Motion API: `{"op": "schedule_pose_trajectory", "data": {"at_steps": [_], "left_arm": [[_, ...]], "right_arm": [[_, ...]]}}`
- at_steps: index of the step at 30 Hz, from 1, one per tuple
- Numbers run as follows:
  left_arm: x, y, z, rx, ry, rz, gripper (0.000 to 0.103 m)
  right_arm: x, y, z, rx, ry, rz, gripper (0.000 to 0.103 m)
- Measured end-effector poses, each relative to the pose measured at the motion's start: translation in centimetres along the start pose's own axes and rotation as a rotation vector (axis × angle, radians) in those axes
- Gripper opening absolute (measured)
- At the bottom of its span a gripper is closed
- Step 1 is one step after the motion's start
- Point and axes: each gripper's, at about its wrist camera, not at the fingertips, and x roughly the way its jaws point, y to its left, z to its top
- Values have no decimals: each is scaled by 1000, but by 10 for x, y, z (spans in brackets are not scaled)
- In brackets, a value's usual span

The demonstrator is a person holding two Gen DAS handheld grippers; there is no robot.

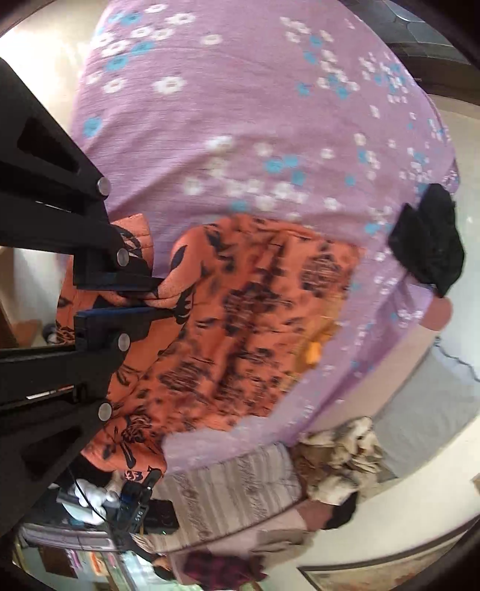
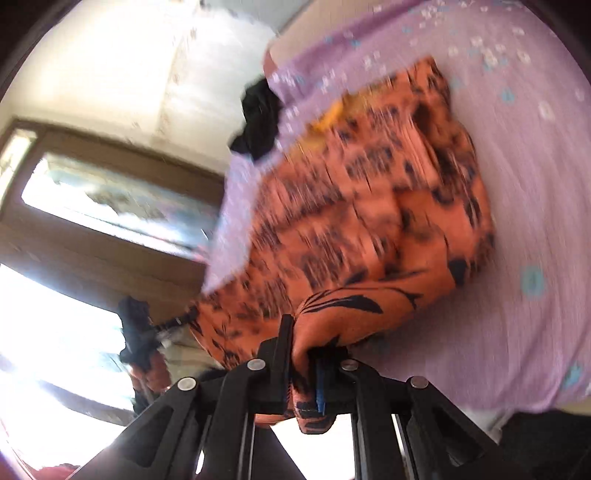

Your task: Fold small clothes

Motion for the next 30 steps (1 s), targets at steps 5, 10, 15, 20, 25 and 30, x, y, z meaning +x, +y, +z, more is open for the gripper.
{"op": "schedule_pose_trajectory", "data": {"at_steps": [5,10,15,20,25,30], "left_arm": [[18,1,97,-71,-42,-24,7],[91,17,189,-136,-88,19,9],[163,50,205,-212,-146,205,13],[125,82,163,-377,-391,116,24],[95,45,108,-320,-403,242,57],[116,7,70,-187,-331,236,60]], "right_arm": [[5,-14,97,91,-240,90,10],[29,-57,187,222,-426,70,14],[68,-121,221,416,-320,-150,20],[39,-102,229,311,-417,-251,20],[42,-47,219,50,-452,-356,23],[49,-30,207,-7,-491,-347,24]]}}
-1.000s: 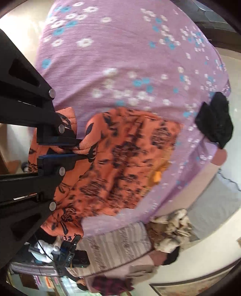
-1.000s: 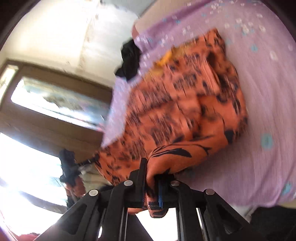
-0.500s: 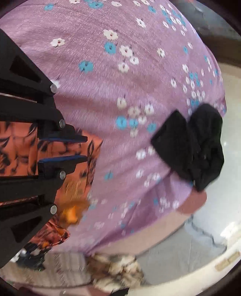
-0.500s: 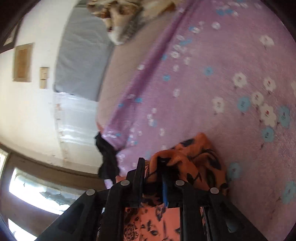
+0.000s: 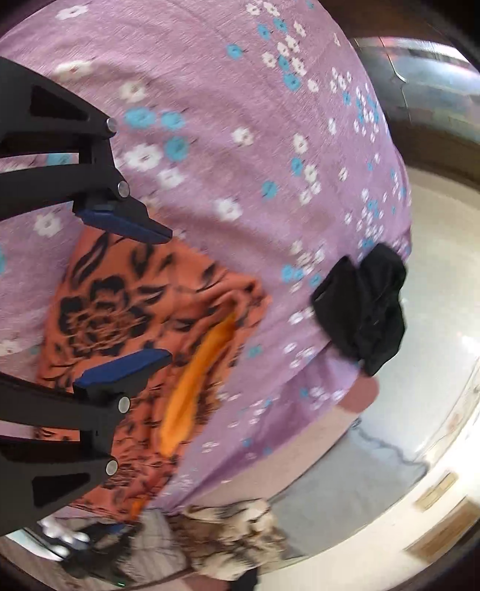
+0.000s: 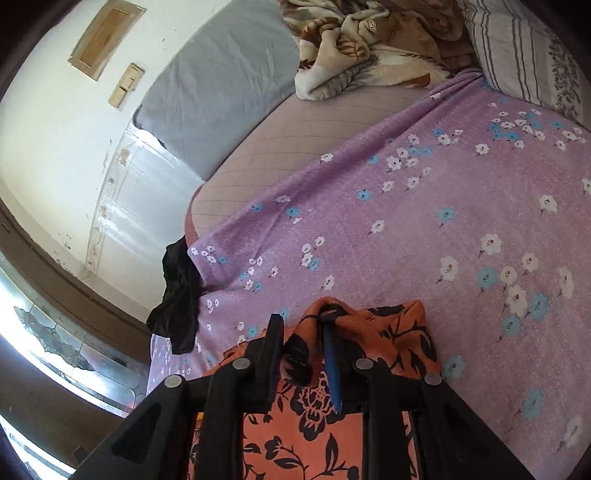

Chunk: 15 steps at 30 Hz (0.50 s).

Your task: Fold small clothes

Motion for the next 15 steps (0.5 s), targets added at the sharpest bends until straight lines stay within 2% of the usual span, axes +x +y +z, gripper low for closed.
{"op": "schedule_pose_trajectory", "data": {"at_steps": [4,6,7,8,9,10,11,12,13,15], "left_arm": [[21,-8,-10,108,29,93,60],[28,-9,-11,146,26,149,60],[32,-8,-11,152,36,175,60],[33,-7,-11,145,44,181,61],[33,-5,-10,132,44,177,61],[32,-4,-8,120,41,173,66],[32,-3,-8,110,40,177,76],[32,-1,-7,101,45,190,80],[32,0,-6,91,48,200,83],[33,4,-4,84,48,210,83]], "right_arm": [[-21,-27,3,85,-82,-66,27],[-37,-43,4,158,-134,-92,41],[-46,-45,3,173,-174,-121,62],[-53,-36,0,123,-206,-144,66],[-52,-20,-2,21,-187,-149,66],[-44,2,-7,-100,-126,-145,66],[-33,24,-17,-196,-52,-134,66],[-20,44,-31,-263,26,-104,66],[-3,65,-51,-323,125,-54,66],[31,101,-91,-424,295,-12,64]]}}
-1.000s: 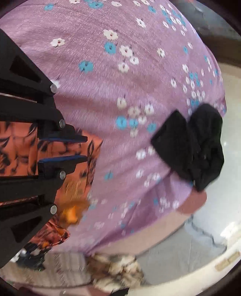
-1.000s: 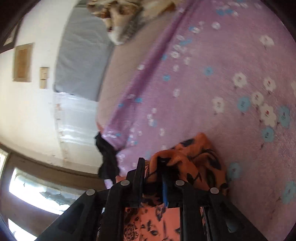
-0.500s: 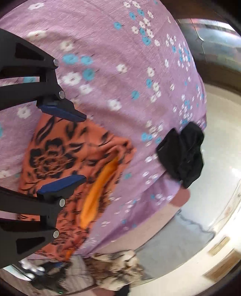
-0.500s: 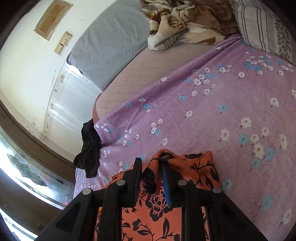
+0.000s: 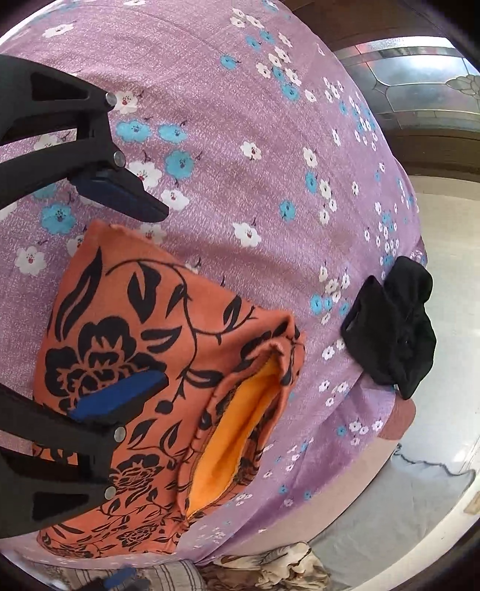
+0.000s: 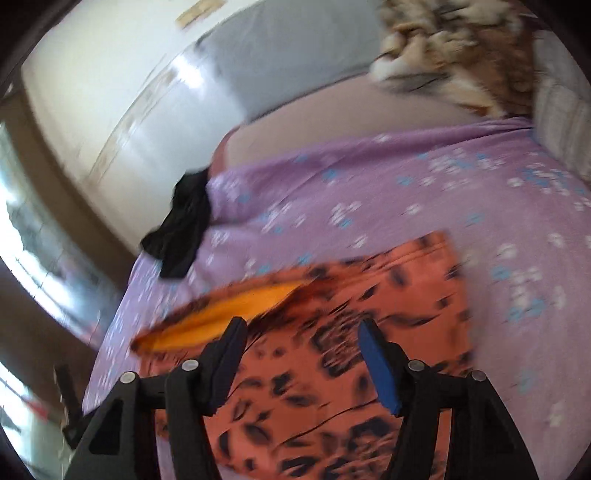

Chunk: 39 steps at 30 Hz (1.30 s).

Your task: Fold small clothes

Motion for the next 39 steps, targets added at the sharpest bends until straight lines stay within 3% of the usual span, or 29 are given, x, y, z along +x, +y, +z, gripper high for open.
{"op": "schedule_pose_trajectory", "data": {"at_steps": [3,5,7,9,11,14,16,21,23,27,29,30,33,35,39], "left_arm": [[-2,6,4,3,-15,35,83],[-1,12,7,-3,-3,49,83],[4,16,9,2,27,50,83],[9,14,11,34,49,66,83],[10,13,11,53,49,74,83],[9,13,13,56,48,64,83],[7,14,16,54,34,70,83],[3,23,20,-9,17,74,83],[5,18,17,28,14,96,83],[19,4,6,154,27,209,83],[16,3,6,162,15,220,83],[14,4,6,162,21,212,83],[-1,14,6,126,16,184,83],[-14,24,-1,101,15,161,83],[-35,43,-17,34,72,-7,83]], "right_arm": [[69,60,-13,-124,199,47,59],[117,87,-10,-199,294,-1,54],[157,100,9,-251,302,-72,54],[187,105,44,-268,247,-141,54],[209,92,80,-154,218,-171,53],[181,76,108,-8,2,-152,54],[152,69,107,33,-66,-91,56],[82,46,74,-52,-34,-98,56],[51,26,50,-42,-18,-108,56],[4,-19,-9,29,15,-130,56],[10,-52,-38,102,132,-156,57],[11,-64,-50,136,174,-129,57],[-25,-69,-55,200,93,-76,56],[-54,-69,-58,250,10,17,59],[-82,-75,-87,422,-68,150,80]]}}
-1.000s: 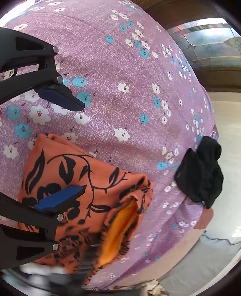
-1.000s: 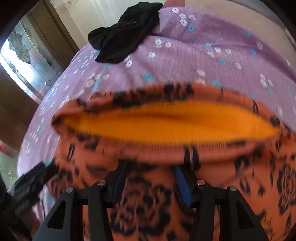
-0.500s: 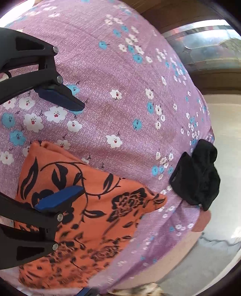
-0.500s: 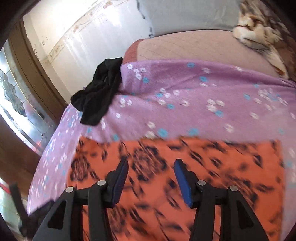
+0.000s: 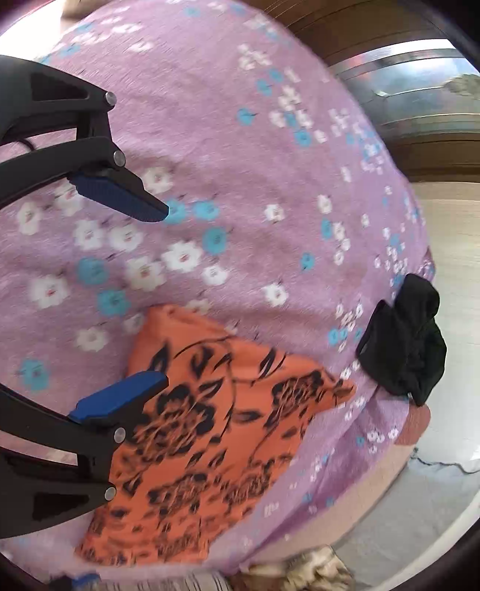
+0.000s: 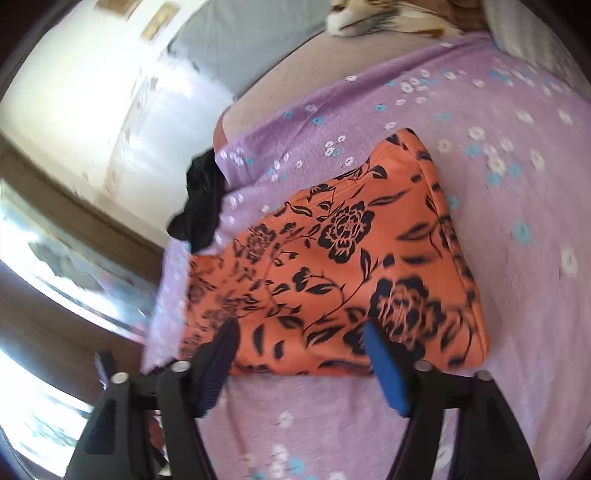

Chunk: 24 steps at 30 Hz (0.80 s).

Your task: Fold small clothes

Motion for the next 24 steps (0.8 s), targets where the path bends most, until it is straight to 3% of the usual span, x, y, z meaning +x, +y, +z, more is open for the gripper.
{"op": "schedule_pose_trajectory", "data": {"at_steps": [2,7,11,16,20,24], "left_arm": [[-3,3,-6,-18,23,-77,83],[6,-6,-20,-88,135,-229,83],[27,-29,-17,-108,170,-269,84],[49,-47,7,-164,87,-231,88],[47,-46,14,-280,-7,-282,89],[53,-52,15,-244,-46,-264,84]], "right_arm": [[1,-16,-14,115,16,55,82],[27,-47,-31,354,85,73,83],[44,-65,-22,425,55,50,82],[59,-68,3,407,-31,27,83],[66,-70,25,402,-127,57,84],[89,-64,38,347,-93,6,82]]}}
